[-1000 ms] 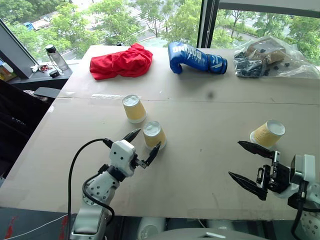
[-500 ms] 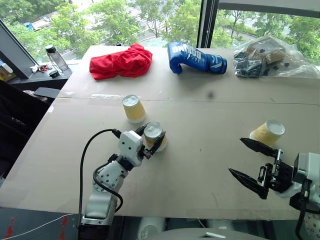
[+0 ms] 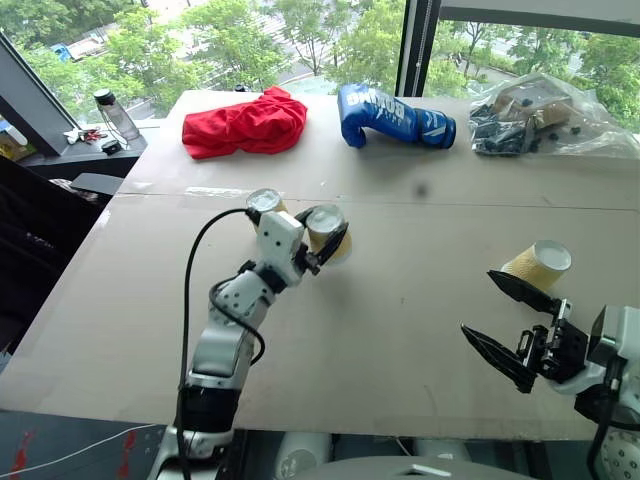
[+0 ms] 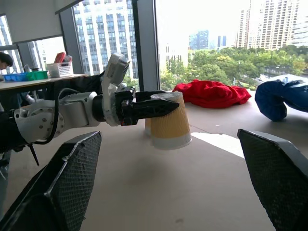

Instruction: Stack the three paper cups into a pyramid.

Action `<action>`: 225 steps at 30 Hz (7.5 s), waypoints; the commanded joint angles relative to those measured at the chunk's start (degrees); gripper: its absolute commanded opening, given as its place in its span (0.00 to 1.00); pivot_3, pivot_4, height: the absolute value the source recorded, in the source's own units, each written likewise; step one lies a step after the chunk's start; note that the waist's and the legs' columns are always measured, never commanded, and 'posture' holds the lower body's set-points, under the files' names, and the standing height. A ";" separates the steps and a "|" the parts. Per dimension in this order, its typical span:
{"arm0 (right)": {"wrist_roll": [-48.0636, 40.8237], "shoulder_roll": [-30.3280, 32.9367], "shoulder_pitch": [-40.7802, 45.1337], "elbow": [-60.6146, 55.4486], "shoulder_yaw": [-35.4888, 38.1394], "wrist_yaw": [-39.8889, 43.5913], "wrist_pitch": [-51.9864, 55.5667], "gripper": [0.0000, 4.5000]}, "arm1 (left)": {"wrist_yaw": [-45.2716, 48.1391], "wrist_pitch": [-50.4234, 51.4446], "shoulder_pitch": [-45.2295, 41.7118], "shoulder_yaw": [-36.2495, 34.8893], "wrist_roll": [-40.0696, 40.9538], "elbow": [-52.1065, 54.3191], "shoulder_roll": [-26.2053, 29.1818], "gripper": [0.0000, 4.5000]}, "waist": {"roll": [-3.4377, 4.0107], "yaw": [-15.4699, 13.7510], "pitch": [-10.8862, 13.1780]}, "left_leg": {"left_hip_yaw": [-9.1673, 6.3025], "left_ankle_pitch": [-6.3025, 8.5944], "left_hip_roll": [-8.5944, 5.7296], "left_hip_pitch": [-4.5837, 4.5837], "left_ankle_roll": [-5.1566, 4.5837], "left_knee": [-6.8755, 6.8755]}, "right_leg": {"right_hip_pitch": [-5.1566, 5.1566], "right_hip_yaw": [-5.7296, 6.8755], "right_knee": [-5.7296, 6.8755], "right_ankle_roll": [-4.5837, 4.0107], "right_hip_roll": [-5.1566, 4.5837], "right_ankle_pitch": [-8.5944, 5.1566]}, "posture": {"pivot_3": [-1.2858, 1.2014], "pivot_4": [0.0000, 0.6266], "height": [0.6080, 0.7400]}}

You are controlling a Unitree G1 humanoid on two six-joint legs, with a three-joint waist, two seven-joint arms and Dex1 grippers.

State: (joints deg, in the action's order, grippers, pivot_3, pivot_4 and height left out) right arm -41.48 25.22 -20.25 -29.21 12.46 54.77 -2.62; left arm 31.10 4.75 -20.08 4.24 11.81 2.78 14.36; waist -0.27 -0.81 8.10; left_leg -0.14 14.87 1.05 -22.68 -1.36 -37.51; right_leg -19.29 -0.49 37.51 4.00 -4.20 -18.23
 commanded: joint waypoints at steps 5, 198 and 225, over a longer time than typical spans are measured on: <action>7.65 0.00 1.68 -1.67 0.75 -11.01 2.78 1.00 | 4.08 -4.27 -12.47 7.08 -3.71 -13.65 -5.84 0.54 | -0.06 0.08 0.04 | 0.02 -0.08 -0.04 -0.13 0.12 0.01 | -0.27 -0.17 0.26 0.22 0.07 -0.13 | 0.52 0.24 1.00; -1.93 3.85 6.52 -4.87 5.17 -4.84 8.60 1.00 | 10.23 4.74 -23.73 -2.52 4.47 -10.74 5.01 0.52 | -0.54 0.01 0.74 | -0.18 -0.25 0.00 -0.24 0.42 0.08 | -0.37 -0.13 0.40 0.23 0.13 -0.14 | 0.52 0.24 1.00; 2.78 0.30 -4.36 -10.80 9.58 -14.36 6.78 1.00 | 31.22 -6.73 -44.65 6.49 -0.41 -40.98 -10.61 0.52 | -0.53 0.58 0.79 | -0.11 -0.22 0.05 -0.23 0.34 0.09 | -0.40 -0.24 0.37 0.24 0.26 -0.16 | 0.52 0.24 1.00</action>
State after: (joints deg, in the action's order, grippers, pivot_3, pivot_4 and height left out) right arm -38.71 25.71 -24.45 -37.57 21.20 40.92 5.58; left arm 62.46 -0.03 -62.50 11.31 11.54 -38.60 4.16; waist -0.80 -0.23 8.89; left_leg -0.25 14.66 1.09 -22.91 -1.02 -37.42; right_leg -19.69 -0.73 37.88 4.25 -3.94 -18.39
